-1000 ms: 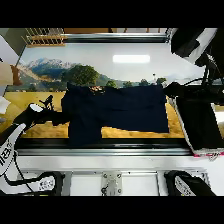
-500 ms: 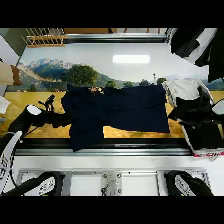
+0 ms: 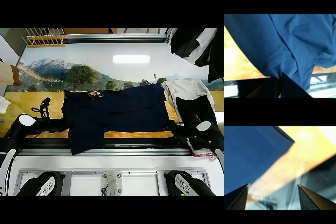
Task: Fold the clothes and pants, and hang the long-sleeved shirts on hangers.
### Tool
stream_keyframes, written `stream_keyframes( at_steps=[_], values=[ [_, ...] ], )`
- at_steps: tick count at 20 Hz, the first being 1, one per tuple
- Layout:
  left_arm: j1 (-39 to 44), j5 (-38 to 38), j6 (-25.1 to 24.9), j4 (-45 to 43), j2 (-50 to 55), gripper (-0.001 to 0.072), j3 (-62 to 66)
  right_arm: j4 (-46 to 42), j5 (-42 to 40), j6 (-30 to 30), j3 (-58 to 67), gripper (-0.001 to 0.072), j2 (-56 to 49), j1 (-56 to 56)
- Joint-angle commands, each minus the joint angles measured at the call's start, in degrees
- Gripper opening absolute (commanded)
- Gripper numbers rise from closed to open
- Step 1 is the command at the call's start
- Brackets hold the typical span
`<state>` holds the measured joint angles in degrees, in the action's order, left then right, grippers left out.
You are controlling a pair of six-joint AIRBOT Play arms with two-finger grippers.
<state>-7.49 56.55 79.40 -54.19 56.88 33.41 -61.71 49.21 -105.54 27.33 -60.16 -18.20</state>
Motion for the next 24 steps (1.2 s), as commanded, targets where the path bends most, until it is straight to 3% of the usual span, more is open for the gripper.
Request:
stream_keyframes(
  at_steps=[1, 6, 7, 8, 9, 10, 11, 14, 19, 24],
  values=[
    [0.00, -0.13, -0.09, -0.17, -1.07, 0.0006, -0.31, 1.60, -11.85, -0.31, -0.98, 0.0656, -1.81, 3.98],
    [0.00, -0.24, -0.09, -0.17, -1.07, 0.0006, -0.31, 1.57, -20.59, 0.17, -0.90, 0.0655, -4.13, 9.46],
    [0.00, -0.24, -0.09, -0.17, -1.07, 0.0006, -0.31, 1.55, -21.38, 1.46, -0.61, 0.0601, -4.66, 9.86],
    [0.00, -0.24, -0.07, -0.15, -1.07, 0.0006, -0.31, 1.44, -21.38, 3.23, -0.17, 0.0383, -4.92, 10.12],
    [0.00, -0.24, -0.07, -0.15, -1.07, 0.0006, -0.31, 1.55, -21.35, 5.38, 0.24, 0.0222, -5.09, 10.10],
    [0.00, -0.22, -0.04, -0.15, -1.07, 0.0006, -0.31, 1.53, -21.22, 7.04, 0.74, 0.0136, -5.09, 10.08],
    [0.00, -0.17, -0.04, -0.15, -1.07, 0.0006, -0.31, 1.42, -20.11, 9.05, 1.75, 0.0007, -5.05, 10.08],
    [-1.16, 0.68, 0.15, -0.70, -1.16, 0.0006, 3.98, -1.79, -14.40, 15.17, 9.16, 0.0010, -3.72, 10.05],
    [-9.51, 6.10, 1.22, 2.58, -6.56, 0.0006, 29.70, -9.27, 0.24, 21.33, 38.14, 0.0010, 0.98, 10.05],
    [-12.15, 5.62, 1.20, 4.39, -15.08, 0.0006, 52.52, -9.20, 5.27, 21.59, 61.48, 0.0010, 6.56, 10.08]
  ],
)
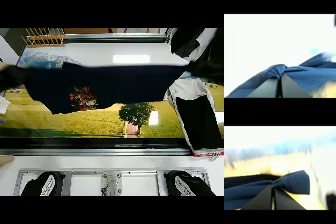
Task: Fold the clothes and pants, and hang the long-sleeved shirts on hangers.
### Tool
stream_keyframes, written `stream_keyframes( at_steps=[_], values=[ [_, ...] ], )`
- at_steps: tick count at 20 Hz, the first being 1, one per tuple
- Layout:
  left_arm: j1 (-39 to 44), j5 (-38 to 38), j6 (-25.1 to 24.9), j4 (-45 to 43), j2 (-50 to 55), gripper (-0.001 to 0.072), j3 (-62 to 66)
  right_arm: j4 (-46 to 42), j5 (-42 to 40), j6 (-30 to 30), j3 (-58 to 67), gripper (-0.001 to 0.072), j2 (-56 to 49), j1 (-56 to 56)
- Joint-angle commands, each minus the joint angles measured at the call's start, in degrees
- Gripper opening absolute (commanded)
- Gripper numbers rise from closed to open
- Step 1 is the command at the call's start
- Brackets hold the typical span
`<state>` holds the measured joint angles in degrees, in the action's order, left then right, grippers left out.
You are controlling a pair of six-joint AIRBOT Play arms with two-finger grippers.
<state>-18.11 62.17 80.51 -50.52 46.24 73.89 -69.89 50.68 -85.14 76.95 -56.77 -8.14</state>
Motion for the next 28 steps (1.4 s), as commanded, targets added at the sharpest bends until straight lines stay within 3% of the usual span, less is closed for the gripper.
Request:
stream_keyframes(
  at_steps=[1, 10, 14, 17, 22, 25, 28],
  values=[
    [-1.51, -0.72, 0.11, 0.74, -6.23, 0.0006, 14.40, -1.01, 3.80, 1.18, 13.79, 0.0010, 4.72, 0.02],
    [-1.51, -0.72, 4.70, 0.70, -16.83, 0.0006, 24.26, -1.07, 3.87, 1.18, 15.52, 0.0010, 20.06, 0.00],
    [-1.51, 1.77, 6.19, 0.72, -14.91, 0.0005, 29.24, -1.57, 6.67, 1.18, 15.52, 0.0010, 22.56, 0.00],
    [-1.51, 7.74, 8.22, 0.74, -9.73, 0.0005, 31.15, -2.01, 11.34, 1.14, 15.52, 0.0010, 21.64, 0.00],
    [0.72, 13.05, 7.87, 0.55, 3.54, 0.0006, 21.99, -1.44, 19.26, -0.35, 15.47, 0.0010, 9.16, 0.09],
    [4.74, 10.29, 4.37, 0.59, 15.23, 0.0005, 14.73, -1.53, 21.81, -0.28, 15.47, 0.0010, -4.59, 1.49],
    [8.04, 5.42, 1.46, 0.66, 29.73, 0.0006, 12.52, -1.55, 19.17, 0.24, 15.50, 0.0010, -19.21, 4.09]
  ],
)
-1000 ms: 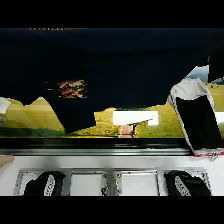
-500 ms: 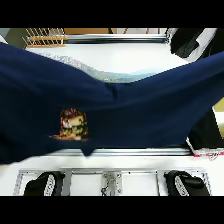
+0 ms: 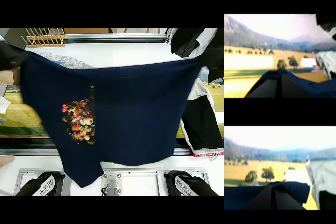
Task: Fold the clothes and pants, and hang the long-sleeved shirts on hangers.
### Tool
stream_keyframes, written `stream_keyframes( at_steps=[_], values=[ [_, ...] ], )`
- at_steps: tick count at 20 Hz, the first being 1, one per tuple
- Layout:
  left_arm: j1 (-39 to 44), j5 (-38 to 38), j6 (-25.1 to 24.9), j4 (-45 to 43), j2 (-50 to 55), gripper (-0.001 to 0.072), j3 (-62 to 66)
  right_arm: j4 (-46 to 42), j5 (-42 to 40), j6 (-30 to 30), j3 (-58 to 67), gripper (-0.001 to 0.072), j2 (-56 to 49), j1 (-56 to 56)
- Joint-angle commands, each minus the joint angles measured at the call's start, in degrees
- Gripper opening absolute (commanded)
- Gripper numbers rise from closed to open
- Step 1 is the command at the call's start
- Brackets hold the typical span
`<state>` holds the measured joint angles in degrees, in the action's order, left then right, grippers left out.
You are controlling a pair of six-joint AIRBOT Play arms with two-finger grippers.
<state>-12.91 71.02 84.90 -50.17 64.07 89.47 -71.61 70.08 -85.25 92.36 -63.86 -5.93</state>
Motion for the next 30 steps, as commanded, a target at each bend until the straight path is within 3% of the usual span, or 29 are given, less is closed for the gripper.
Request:
stream_keyframes(
  at_steps=[1, 5, 10, 15, 18, 23, 30],
  values=[
    [3.56, -4.98, -4.02, 0.31, 17.18, 0.0006, -2.34, 0.20, -1.95, 1.55, 0.15, 0.0010, -16.92, 2.78],
    [4.24, -5.49, -4.11, 0.87, 35.82, 0.0006, 6.14, 0.20, -12.26, 2.36, 2.23, 0.0010, -31.69, 5.07],
    [3.52, -4.87, -3.41, 0.83, 46.23, 0.0006, 15.32, 0.20, -24.87, 0.92, 3.98, 0.0010, -38.05, 5.22],
    [1.64, -2.05, -3.23, -0.33, 45.48, 0.0005, 15.87, -4.87, -19.58, -3.56, 3.78, 0.0009, -36.81, 3.76],
    [0.81, -3.52, -3.26, -3.04, 41.62, 0.0005, 8.74, -10.14, -14.47, -4.37, 1.29, 0.0009, -35.10, 3.58],
    [0.44, -8.72, -4.76, -3.08, 36.04, 0.0006, -6.16, -10.29, -14.25, -4.39, -9.11, 0.0009, -30.03, 4.22],
    [0.48, -9.64, -5.92, -2.34, 35.76, 0.0006, -15.28, -9.29, -14.10, -6.97, -19.69, 0.0010, -28.02, 6.05]
  ],
)
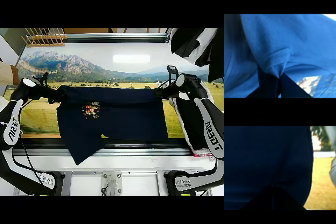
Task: Fold the clothes and pants, and hang the long-sleeved shirts on hangers.
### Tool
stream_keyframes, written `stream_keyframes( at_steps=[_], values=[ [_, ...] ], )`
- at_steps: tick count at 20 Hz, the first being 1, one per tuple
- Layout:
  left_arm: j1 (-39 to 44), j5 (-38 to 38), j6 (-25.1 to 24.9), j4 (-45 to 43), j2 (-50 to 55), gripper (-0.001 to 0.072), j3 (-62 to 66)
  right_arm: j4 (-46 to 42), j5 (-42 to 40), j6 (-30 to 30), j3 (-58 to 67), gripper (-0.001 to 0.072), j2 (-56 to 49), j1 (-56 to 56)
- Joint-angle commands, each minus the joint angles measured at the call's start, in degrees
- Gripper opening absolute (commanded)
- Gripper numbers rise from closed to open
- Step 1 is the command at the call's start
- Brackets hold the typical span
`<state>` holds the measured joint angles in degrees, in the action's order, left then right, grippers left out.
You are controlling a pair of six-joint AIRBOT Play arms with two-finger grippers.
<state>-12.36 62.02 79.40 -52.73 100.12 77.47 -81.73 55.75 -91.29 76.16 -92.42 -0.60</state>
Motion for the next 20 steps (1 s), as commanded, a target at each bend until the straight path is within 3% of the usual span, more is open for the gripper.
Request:
stream_keyframes(
  at_steps=[1, 3, 4, 5, 6, 9, 13, 14, 18, 20],
  values=[
    [-0.07, -0.63, -0.42, 0.22, -0.28, 0.0006, -3.82, 1.29, 0.31, -0.94, -4.13, 0.0011, 0.55, 0.96],
    [-0.07, -0.55, -0.26, 0.26, -0.28, 0.0007, -4.28, 2.71, 1.01, -0.94, -4.59, 0.0021, 0.55, 1.18],
    [-0.09, -0.42, 0.37, 0.35, -0.46, 0.0085, -4.26, 3.54, 1.33, -0.90, -4.57, 0.0051, 0.59, 1.18],
    [-0.13, -0.70, 1.29, 0.31, -1.14, 0.0347, -4.28, 3.45, 1.31, -0.92, -4.57, 0.0320, 1.05, 1.16],
    [-0.24, -1.55, 2.54, 0.28, -2.51, 0.0493, -4.28, 3.43, 1.27, -0.90, -4.42, 0.0543, 2.10, 0.96],
    [-1.05, -2.56, 2.56, -0.96, -9.38, 0.0491, -4.33, 2.01, 2.75, -0.83, -4.24, 0.0533, 9.90, -0.48],
    [-1.38, -0.72, 2.67, -6.91, -21.31, 0.0491, -13.00, -0.15, 13.44, 1.42, -12.02, 0.0533, 24.02, -5.79],
    [-1.31, -0.61, 2.69, -6.49, -24.15, 0.0491, -16.65, -0.13, 14.23, 0.42, -16.85, 0.0533, 28.26, -7.69],
    [-1.31, -0.61, 2.64, -2.60, -33.05, 0.0491, -29.64, 1.70, 14.75, -13.92, -38.42, 0.0534, 42.21, -15.67],
    [-1.31, -0.76, 2.64, -2.67, -36.26, 0.0491, -33.70, 6.97, 14.05, -14.62, -46.34, 0.0534, 45.20, -19.37]
  ],
)
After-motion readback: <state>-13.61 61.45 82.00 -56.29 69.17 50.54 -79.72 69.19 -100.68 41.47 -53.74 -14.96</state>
